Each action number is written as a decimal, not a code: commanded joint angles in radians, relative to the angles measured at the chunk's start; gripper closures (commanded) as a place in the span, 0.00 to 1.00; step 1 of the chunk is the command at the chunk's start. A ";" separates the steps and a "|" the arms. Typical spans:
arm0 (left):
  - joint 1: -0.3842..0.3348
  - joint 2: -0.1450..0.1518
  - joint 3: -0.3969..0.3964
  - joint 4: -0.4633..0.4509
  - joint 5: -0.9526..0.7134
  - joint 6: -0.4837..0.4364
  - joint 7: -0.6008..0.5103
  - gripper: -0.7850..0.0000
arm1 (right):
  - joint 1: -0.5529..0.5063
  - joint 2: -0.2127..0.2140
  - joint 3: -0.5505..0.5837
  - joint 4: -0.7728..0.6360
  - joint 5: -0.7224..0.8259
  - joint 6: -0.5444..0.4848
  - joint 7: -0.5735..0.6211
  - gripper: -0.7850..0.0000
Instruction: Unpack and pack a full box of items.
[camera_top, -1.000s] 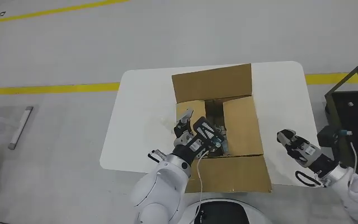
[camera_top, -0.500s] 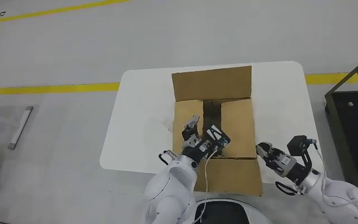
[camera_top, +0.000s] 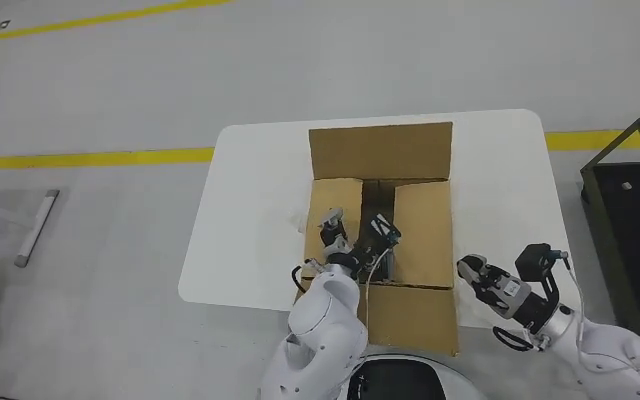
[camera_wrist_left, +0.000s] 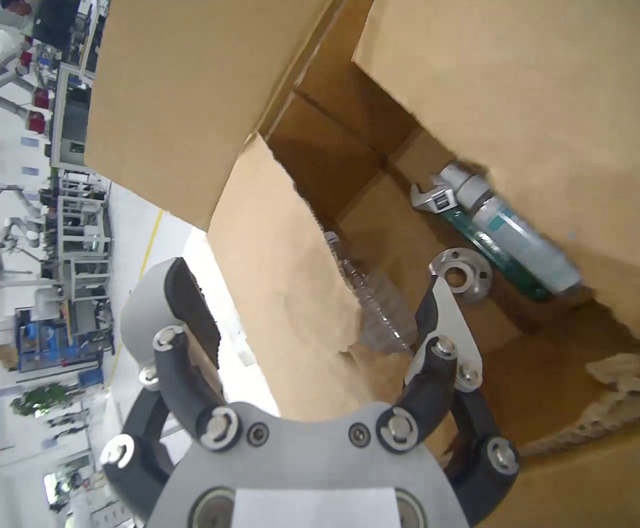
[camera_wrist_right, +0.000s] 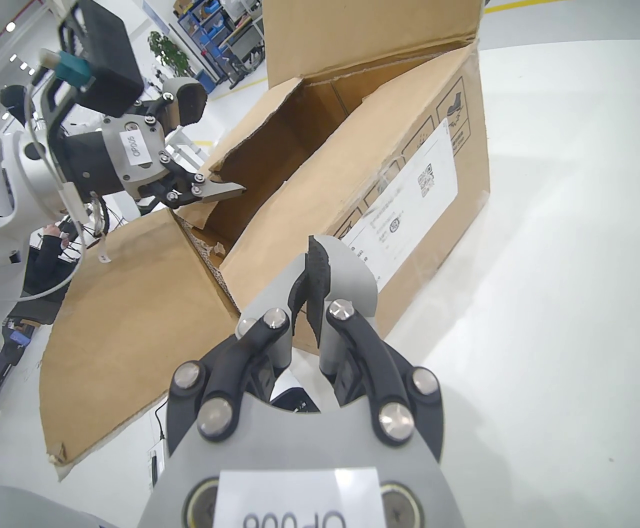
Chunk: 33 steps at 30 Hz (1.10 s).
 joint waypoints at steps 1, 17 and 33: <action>-0.004 0.002 0.008 0.031 0.076 0.009 0.003 0.16 | 0.000 0.000 0.004 -0.004 0.002 0.001 0.000 1.00; 0.026 -0.012 -0.048 -0.059 -0.064 0.029 -0.009 1.00 | 0.020 0.002 0.020 -0.027 0.003 0.010 -0.004 1.00; -0.010 -0.012 -0.092 -0.102 -0.068 -0.020 0.007 0.00 | 0.124 0.004 -0.016 -0.053 0.015 0.014 0.048 1.00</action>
